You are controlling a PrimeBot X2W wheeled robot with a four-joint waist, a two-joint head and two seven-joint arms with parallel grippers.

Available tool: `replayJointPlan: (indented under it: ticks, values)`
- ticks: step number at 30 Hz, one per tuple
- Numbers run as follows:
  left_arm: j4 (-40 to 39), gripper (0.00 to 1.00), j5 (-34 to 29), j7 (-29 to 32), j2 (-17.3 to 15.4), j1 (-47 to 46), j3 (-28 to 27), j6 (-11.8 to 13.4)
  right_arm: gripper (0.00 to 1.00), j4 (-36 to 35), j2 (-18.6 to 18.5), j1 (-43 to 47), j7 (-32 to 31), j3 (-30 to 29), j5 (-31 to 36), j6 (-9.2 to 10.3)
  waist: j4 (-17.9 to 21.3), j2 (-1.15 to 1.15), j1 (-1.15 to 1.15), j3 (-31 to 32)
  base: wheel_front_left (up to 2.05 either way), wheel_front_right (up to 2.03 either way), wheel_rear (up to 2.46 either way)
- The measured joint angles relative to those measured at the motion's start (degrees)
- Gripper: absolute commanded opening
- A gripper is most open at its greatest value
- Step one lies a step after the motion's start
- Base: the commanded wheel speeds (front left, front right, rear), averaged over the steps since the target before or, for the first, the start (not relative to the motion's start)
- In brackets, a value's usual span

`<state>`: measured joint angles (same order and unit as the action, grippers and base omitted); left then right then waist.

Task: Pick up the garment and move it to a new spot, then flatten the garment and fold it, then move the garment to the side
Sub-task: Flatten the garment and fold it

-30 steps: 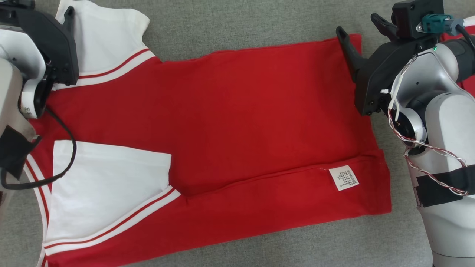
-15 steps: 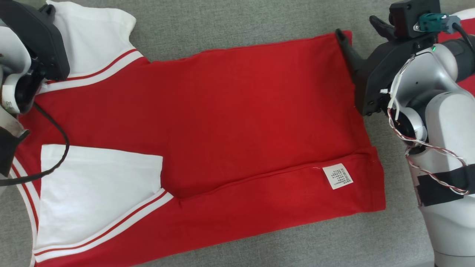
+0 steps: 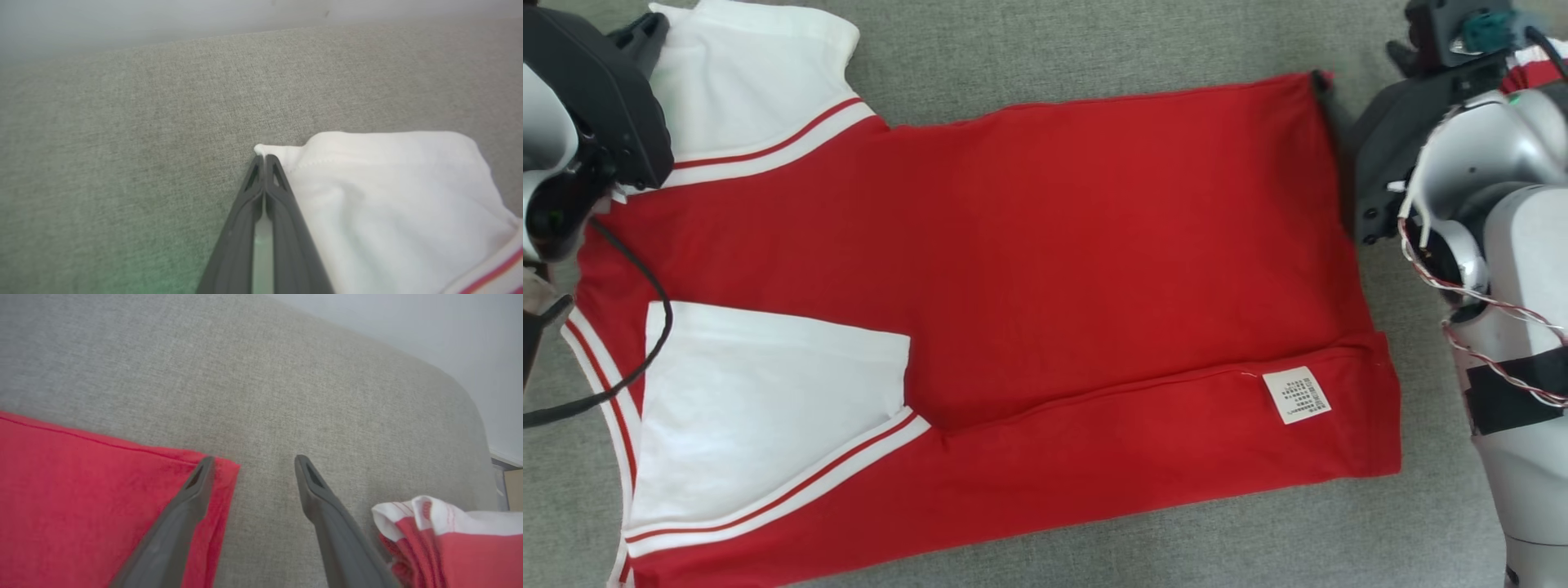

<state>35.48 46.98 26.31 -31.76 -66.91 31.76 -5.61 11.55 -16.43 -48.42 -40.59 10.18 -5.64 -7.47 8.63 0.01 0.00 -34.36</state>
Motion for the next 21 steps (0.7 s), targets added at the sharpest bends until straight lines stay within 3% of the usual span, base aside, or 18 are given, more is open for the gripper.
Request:
replayJointPlan:
  ticks: [9, 10, 11, 13, 17, 21]
  values:
    - [-2.5, 0.00, 0.1, 0.2, -0.7, 0.9, 0.0, 0.9, 1.00, 1.2, -0.1, -0.8, -5.4, 1.1, -2.9, 0.00, -0.4, 0.00, 0.00, -0.3, 0.00, 0.00, 0.00]
    - [-2.7, 0.00, 0.1, 0.1, -0.7, 1.0, 0.0, 0.9, 0.50, 1.4, -0.1, -0.8, -5.4, 1.0, -3.0, 0.00, -0.5, 0.00, 0.00, -0.3, 0.00, 0.00, 0.00]
    - [-2.9, 0.00, 0.1, -0.1, -0.7, 1.0, 0.0, 0.9, 0.37, 1.6, -0.1, -0.8, -5.5, 1.0, -3.0, 0.00, -0.6, 0.00, 0.00, -0.3, 0.00, 0.00, 0.00]
    - [-3.4, 0.00, 0.9, -1.4, -0.4, 1.3, -0.4, 0.6, 0.00, 2.1, 0.0, -0.9, -5.3, 1.0, -3.0, 0.00, -0.8, 0.00, 0.00, -0.2, 0.00, 0.00, 0.00]
    - [-4.0, 0.00, 1.6, -6.0, 1.2, 3.1, -0.8, 0.3, 0.00, 3.1, 0.3, -0.6, -3.1, 0.5, -2.4, 0.00, -1.3, 0.00, 0.01, 0.5, 0.00, 0.00, 0.00]
    - [-3.4, 0.00, 0.5, -11.7, 2.2, 5.3, -1.2, 1.8, 0.00, 4.2, 0.5, 1.0, -0.9, -0.2, -1.5, 0.00, -1.9, 0.00, 0.00, 2.4, 0.00, 0.00, 0.00]
